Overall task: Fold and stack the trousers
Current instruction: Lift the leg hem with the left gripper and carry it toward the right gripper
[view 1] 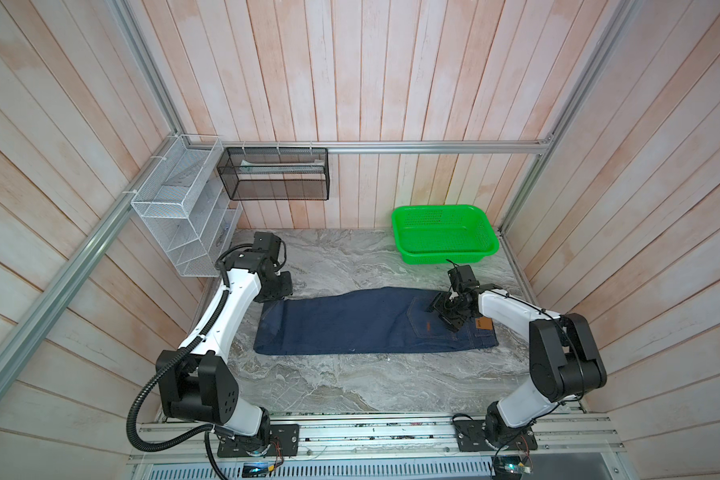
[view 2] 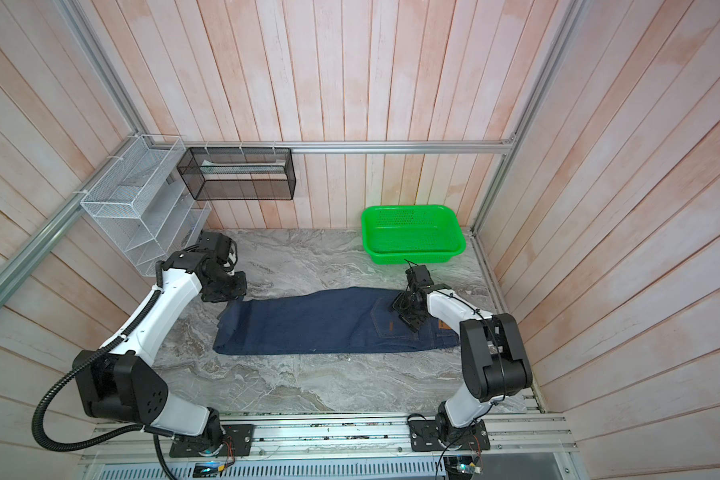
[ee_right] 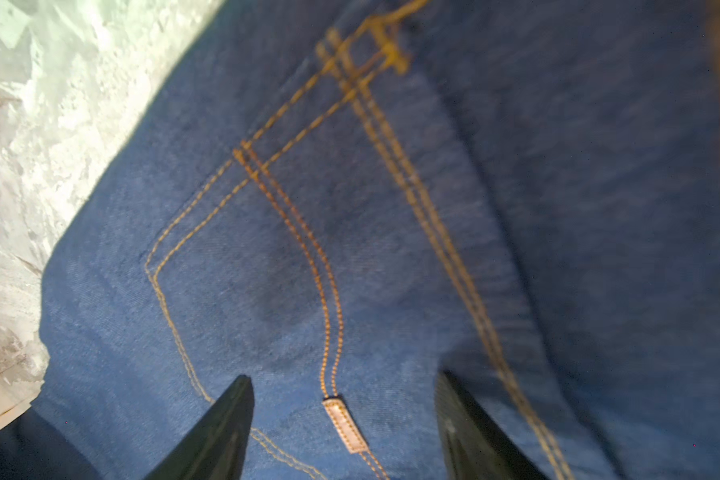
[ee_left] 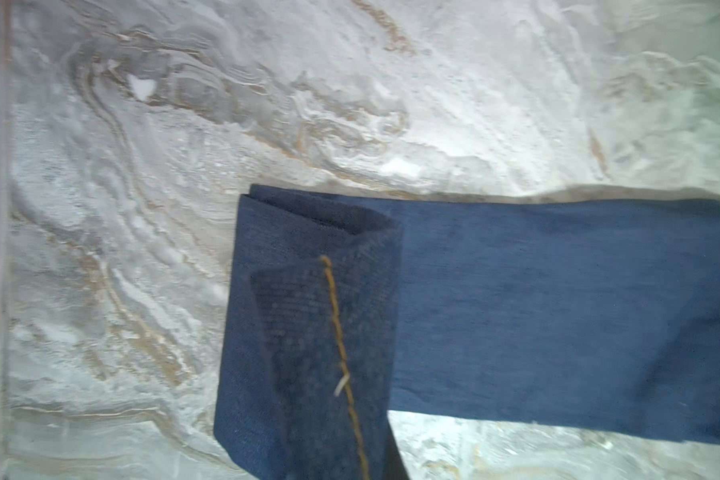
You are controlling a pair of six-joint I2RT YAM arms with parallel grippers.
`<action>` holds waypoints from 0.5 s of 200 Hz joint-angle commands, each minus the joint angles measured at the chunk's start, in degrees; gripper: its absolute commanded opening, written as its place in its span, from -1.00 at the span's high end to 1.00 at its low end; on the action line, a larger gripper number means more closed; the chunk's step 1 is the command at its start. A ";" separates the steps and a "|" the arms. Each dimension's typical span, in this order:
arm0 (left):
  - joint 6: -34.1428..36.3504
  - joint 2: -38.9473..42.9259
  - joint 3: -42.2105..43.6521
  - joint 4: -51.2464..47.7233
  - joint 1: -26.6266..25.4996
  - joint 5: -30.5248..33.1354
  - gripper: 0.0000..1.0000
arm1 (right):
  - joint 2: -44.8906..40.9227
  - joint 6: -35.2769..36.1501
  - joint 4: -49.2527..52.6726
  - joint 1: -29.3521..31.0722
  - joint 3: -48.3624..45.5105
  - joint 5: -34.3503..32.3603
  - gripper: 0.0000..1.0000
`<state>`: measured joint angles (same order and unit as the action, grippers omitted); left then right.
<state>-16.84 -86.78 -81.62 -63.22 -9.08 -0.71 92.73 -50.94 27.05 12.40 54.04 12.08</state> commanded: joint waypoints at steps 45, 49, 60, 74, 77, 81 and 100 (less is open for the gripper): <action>-14.75 -2.39 -7.21 6.36 -11.95 -7.93 1.00 | -1.14 3.88 0.52 -4.56 -2.67 0.20 -0.39; -15.20 -2.87 -7.46 6.86 -12.63 -7.99 1.00 | -1.22 3.91 0.39 -4.73 -2.99 0.12 -0.39; -16.29 -4.42 -8.19 8.09 -14.31 -8.57 1.00 | -1.45 3.99 -0.02 -5.08 -3.69 0.31 -0.39; -17.53 -6.82 -9.18 9.30 -16.63 -8.81 1.00 | -1.68 4.07 -0.07 -5.41 -4.27 0.31 -0.39; -17.77 -7.39 -9.38 9.50 -17.12 -8.93 1.00 | -1.84 4.10 -0.04 -5.44 -4.36 0.32 -0.39; -18.14 -8.10 -9.57 9.89 -17.73 -9.15 1.00 | -1.96 4.14 -0.06 -5.53 -4.46 0.32 -0.39; -19.63 -11.09 -10.79 10.20 -20.09 -8.93 1.00 | -2.57 4.26 -0.07 -5.92 -5.12 0.40 -0.39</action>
<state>-32.73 -94.35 -90.48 -55.46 -26.59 -8.38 91.11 -47.75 25.45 7.31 50.68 12.91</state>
